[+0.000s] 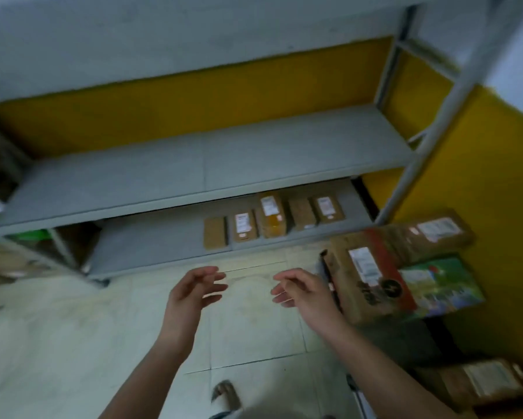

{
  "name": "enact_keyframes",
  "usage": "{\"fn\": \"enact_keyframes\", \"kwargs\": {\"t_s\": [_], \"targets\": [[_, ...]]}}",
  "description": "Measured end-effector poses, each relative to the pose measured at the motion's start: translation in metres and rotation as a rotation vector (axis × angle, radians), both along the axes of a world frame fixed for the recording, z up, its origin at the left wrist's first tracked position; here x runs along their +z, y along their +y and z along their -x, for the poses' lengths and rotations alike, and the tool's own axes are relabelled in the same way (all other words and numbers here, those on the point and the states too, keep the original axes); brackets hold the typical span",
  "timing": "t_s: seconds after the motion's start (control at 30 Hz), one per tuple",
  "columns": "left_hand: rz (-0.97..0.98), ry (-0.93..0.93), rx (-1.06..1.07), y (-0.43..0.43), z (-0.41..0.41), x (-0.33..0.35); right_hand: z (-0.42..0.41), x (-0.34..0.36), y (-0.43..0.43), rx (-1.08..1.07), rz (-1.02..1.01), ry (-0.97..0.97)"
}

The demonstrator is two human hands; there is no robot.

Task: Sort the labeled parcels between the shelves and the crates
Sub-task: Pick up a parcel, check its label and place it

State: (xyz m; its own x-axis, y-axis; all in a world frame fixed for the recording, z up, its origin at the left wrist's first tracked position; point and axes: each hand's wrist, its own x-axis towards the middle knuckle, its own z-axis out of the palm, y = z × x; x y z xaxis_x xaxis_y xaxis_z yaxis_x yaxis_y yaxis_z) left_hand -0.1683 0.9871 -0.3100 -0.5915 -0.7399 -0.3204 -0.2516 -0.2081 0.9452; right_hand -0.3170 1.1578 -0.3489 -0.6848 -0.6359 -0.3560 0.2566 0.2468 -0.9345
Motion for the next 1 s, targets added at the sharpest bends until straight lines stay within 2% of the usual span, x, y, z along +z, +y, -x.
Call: {"fn": "enact_keyframes", "kwargs": {"t_s": [0.17, 0.3, 0.47, 0.6, 0.8, 1.0], "targets": [[-0.041, -0.045, 0.087, -0.078, -0.061, -0.011, -0.034, -0.013, -0.1, 0.095, -0.035, -0.061], [-0.061, -0.099, 0.067, -0.147, -0.088, -0.029, -0.052, -0.027, -0.159, 0.093, -0.089, -0.092], [-0.129, -0.202, 0.014, -0.216, -0.076, -0.069, -0.054, -0.055, -0.202, 0.059, -0.174, -0.131], [-0.175, -0.271, 0.002, -0.256, -0.039, -0.116, -0.028, -0.096, -0.242, 0.108, -0.243, -0.054], [-0.17, -0.337, 0.013, -0.312, 0.028, -0.244, 0.033, -0.222, -0.334, 0.132, -0.284, -0.067], [-0.107, -0.337, -0.021, -0.38, 0.079, -0.441, 0.088, -0.417, -0.411, 0.009, -0.294, -0.015]]}}
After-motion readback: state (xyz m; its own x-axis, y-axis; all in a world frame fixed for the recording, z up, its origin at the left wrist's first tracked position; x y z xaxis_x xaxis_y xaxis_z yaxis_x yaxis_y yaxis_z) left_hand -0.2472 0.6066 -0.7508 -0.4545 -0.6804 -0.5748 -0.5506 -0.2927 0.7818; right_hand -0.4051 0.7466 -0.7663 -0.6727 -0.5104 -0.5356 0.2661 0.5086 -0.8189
